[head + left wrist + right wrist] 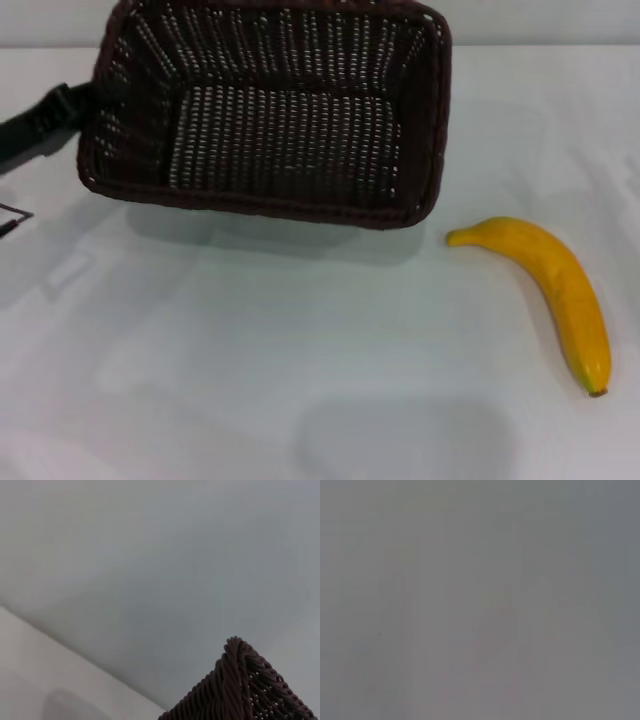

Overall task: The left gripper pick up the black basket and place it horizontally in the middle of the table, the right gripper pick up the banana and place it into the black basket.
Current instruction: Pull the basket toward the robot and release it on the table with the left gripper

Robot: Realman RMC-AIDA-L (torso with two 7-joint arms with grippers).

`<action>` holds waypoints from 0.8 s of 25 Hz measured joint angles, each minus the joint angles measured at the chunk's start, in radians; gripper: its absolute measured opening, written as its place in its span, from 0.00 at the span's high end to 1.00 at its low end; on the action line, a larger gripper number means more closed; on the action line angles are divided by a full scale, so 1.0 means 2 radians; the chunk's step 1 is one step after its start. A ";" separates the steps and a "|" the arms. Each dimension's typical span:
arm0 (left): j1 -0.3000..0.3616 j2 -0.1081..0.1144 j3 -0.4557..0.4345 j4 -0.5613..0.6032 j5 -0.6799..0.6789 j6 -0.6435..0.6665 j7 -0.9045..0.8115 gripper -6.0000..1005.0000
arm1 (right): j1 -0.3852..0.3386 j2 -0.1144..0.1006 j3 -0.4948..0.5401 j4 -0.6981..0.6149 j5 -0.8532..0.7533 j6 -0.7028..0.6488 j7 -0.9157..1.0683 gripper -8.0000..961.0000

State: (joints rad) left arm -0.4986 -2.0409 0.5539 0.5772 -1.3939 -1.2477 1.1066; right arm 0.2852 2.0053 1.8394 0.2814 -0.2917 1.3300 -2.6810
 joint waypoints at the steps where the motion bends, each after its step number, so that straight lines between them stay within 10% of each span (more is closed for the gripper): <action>1: 0.001 -0.005 0.000 0.000 0.000 0.005 0.001 0.79 | 0.000 0.000 0.000 0.000 0.000 0.000 -0.004 0.09; 20: -0.004 -0.017 0.005 -0.081 -0.019 0.046 0.019 0.77 | 0.015 -0.001 0.015 0.001 0.002 -0.012 -0.011 0.09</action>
State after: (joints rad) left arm -0.5066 -2.0743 0.5641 0.4149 -1.4328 -1.1557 1.1442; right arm 0.3147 2.0037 1.8696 0.2838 -0.2876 1.3068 -2.7028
